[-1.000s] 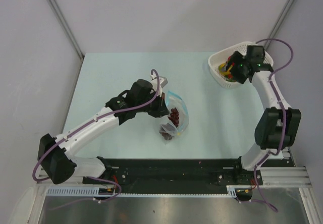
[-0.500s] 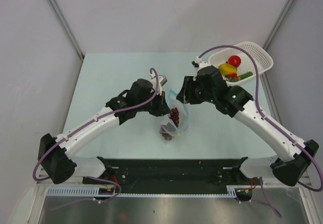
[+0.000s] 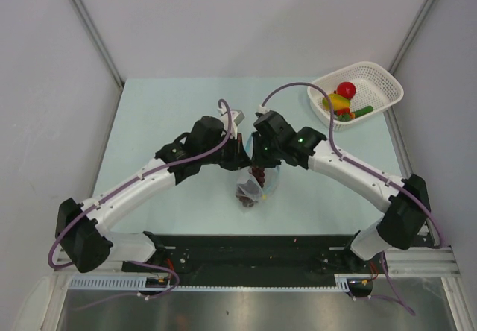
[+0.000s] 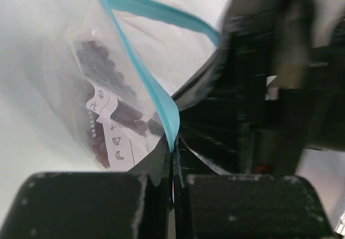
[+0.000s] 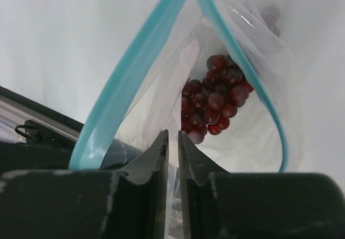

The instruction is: Open the zip-top bag and remove the fake food

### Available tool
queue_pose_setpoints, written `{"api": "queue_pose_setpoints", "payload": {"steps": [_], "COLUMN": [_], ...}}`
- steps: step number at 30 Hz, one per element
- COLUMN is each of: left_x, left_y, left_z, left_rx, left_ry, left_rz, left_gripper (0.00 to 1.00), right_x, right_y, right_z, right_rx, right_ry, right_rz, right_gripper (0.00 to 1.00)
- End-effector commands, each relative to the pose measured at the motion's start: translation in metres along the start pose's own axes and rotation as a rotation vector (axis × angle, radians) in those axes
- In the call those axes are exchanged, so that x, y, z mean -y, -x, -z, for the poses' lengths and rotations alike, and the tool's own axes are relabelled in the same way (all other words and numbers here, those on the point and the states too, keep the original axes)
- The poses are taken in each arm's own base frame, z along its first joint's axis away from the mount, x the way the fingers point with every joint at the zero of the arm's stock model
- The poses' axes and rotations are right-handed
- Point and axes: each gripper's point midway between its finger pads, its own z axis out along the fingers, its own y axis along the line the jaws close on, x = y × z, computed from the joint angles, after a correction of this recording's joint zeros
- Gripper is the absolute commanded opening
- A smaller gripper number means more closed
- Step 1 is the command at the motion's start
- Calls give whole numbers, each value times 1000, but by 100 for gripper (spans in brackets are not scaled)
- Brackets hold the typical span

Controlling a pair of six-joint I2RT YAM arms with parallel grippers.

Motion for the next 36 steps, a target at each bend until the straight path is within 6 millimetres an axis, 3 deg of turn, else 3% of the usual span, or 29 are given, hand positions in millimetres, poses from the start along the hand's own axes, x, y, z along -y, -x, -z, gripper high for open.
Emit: {"api": "queue_pose_setpoints", "payload": {"steps": [1,5,9,17,24,29,36], "left_x": [16,18,15,-5,-9,-6,-6], "left_y": [14,12,7,-5,-8,-10,-14], "left_z": [5,0,-4,-7,-7,-10,-8], "left_rx": [65,58,44,16,1,-10,-17], "left_ry": [-65,-70,-54,35,46,31,27], "left_rz": [21,16,7,-23,-38,-36,-26], "left_gripper": [0,0,0,0,0,0,0], "right_x": [-10,-10,3,30,42,44,62], "right_y": [-5,-10,-18,-62,-82,-92,-106], "right_z": [-16,-32,-52,-88,-98,-115,-142], "right_rx": [-30,-72,-100,-221,-257,-276,-284], "right_ry": [13,13,-43,-112,-148,-148,-214], "right_rz": [-89,-170,-163,-86,-30,-19,37], "right_gripper": [16,18,22,30,52,69,69]}}
